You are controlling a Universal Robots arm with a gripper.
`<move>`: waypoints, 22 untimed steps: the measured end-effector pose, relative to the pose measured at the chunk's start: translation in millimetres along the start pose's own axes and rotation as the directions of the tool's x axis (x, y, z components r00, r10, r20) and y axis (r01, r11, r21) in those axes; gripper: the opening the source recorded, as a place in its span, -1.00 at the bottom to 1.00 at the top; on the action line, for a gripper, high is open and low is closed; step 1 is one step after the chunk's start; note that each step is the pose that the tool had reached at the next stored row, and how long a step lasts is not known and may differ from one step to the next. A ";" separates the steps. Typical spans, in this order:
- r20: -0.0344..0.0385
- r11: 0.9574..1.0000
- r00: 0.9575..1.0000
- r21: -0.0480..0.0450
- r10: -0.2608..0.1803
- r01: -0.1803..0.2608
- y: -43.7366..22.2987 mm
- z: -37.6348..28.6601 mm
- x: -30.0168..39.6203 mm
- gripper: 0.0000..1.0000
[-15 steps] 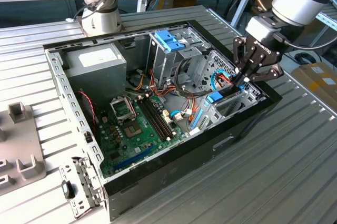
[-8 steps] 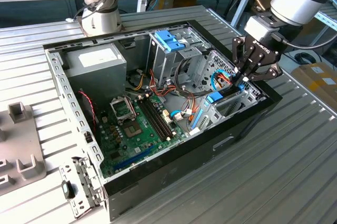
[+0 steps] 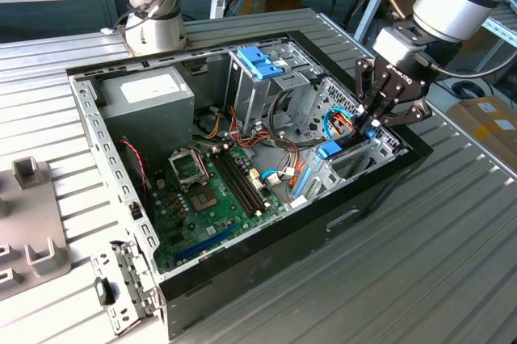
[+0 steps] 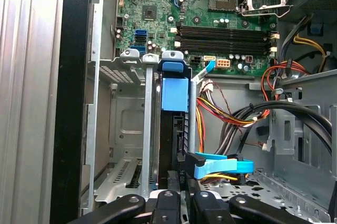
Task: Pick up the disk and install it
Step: 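Insert the first disk wire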
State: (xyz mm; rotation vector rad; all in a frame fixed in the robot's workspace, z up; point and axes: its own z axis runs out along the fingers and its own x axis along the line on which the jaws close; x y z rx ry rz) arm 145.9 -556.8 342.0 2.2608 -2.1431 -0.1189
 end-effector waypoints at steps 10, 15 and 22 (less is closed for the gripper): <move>0.000 1.000 1.000 0.000 0.000 0.000 2.0 1.2 -0.1 -0.67; 0.000 1.000 1.000 0.000 0.000 0.000 3.7 1.9 -0.2 -0.67; 0.000 1.000 1.000 0.000 0.000 0.000 4.9 2.3 -0.2 -0.67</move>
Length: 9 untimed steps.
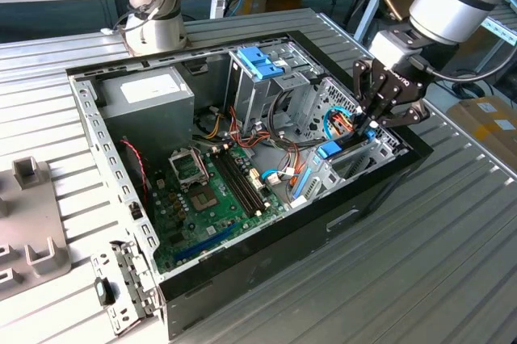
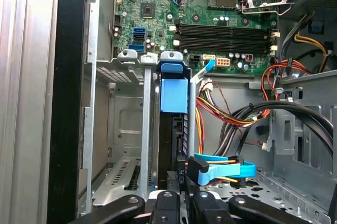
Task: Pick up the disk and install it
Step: 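Insert the first disk wire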
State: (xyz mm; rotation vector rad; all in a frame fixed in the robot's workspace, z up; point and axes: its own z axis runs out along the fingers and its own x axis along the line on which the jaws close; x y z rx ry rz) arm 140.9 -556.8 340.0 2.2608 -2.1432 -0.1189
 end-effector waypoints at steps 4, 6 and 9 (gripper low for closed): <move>0.000 1.000 1.000 0.000 0.000 0.000 0.2 0.2 0.0 -0.67; 0.000 1.000 1.000 0.000 0.000 0.000 0.3 0.4 0.0 -0.67; 0.000 1.000 1.000 0.000 0.000 0.000 0.3 0.6 0.0 -0.67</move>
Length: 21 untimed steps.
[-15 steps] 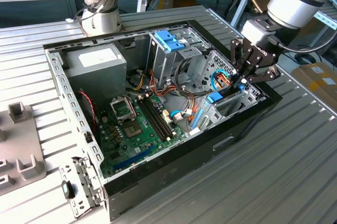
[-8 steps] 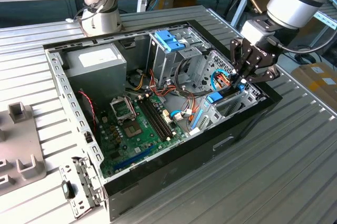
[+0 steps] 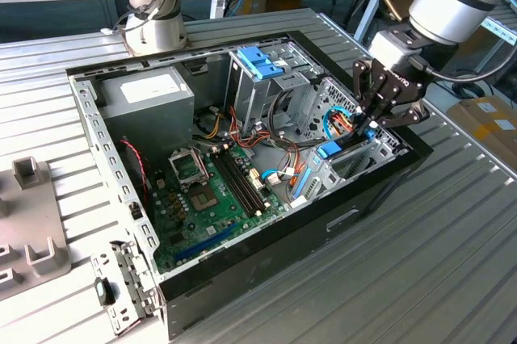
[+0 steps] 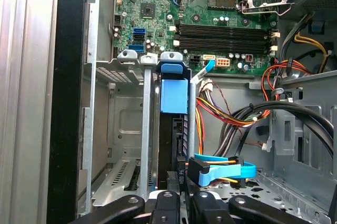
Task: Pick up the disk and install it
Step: 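Insert the first disk wire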
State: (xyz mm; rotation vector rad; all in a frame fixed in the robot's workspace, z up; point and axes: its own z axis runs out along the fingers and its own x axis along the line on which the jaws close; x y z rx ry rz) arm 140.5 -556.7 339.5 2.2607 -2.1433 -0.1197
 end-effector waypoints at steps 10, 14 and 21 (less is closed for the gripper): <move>0.000 1.000 1.000 0.000 0.000 0.000 0.0 -0.4 0.0 -0.40; 0.000 1.000 1.000 0.000 0.000 0.000 0.4 -6.5 -0.2 -0.40; 0.000 1.000 1.000 0.000 0.000 0.000 0.8 -8.2 -0.7 -0.79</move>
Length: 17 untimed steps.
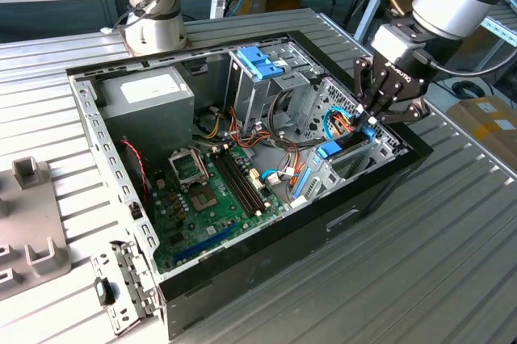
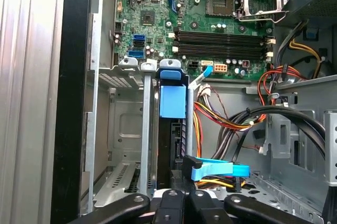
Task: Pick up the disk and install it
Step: 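Insert the first disk wire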
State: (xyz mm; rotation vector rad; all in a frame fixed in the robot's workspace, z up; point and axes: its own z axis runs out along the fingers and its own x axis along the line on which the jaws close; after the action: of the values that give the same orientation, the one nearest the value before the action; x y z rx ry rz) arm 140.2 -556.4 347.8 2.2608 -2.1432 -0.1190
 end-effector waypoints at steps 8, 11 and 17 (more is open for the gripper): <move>0.000 1.000 1.000 0.000 0.000 0.000 1.0 0.6 3.3 -0.79; 0.000 1.000 1.000 0.000 0.000 0.000 1.8 6.2 3.5 -0.79; 0.000 1.000 1.000 -0.003 0.000 0.000 -1.2 -3.6 3.5 -0.79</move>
State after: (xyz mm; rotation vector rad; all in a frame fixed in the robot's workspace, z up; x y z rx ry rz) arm 141.8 -560.0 351.1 2.2592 -2.1420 -0.1216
